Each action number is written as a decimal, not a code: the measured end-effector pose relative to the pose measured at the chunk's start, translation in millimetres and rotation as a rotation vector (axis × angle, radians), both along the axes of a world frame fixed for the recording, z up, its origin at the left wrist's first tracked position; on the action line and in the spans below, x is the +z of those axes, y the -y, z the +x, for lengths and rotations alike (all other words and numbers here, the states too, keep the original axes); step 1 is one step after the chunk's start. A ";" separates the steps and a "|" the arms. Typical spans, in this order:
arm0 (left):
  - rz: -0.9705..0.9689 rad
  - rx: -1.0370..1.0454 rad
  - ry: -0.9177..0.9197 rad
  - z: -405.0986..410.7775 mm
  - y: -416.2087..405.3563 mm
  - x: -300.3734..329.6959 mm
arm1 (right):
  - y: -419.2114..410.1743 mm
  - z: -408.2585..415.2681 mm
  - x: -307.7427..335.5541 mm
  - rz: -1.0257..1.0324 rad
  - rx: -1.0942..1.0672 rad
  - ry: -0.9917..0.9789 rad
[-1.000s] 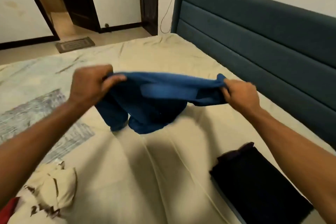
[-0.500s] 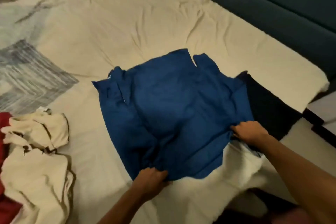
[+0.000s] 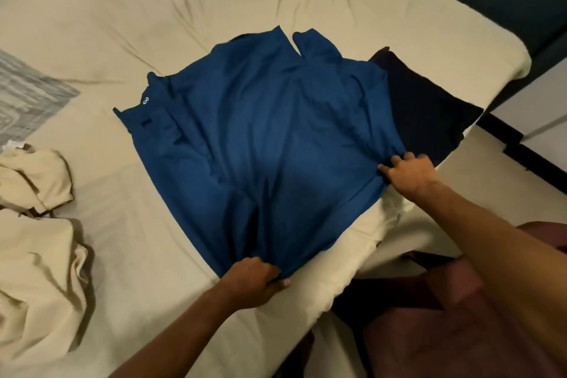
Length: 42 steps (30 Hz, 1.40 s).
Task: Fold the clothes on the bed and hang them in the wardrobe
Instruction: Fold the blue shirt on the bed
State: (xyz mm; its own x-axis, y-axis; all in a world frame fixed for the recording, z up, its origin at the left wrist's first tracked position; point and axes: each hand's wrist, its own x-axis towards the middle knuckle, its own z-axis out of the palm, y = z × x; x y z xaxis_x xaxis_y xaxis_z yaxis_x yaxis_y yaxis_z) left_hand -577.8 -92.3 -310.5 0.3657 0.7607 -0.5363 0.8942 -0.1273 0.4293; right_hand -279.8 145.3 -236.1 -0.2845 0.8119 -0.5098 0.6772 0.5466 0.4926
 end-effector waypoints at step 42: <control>-0.214 1.133 0.374 -255.9 -109.1 51.3 | 103.7 -364.3 -60.5 -0.143 -0.225 -0.867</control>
State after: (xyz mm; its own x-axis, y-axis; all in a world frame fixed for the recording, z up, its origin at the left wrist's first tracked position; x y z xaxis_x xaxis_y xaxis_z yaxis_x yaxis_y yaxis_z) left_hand -833.7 16.8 -259.2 -0.2909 0.6590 -0.6936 0.2693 0.7521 0.6016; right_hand -644.1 41.6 -296.6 -0.4576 0.8403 -0.2907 0.8772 0.3732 -0.3022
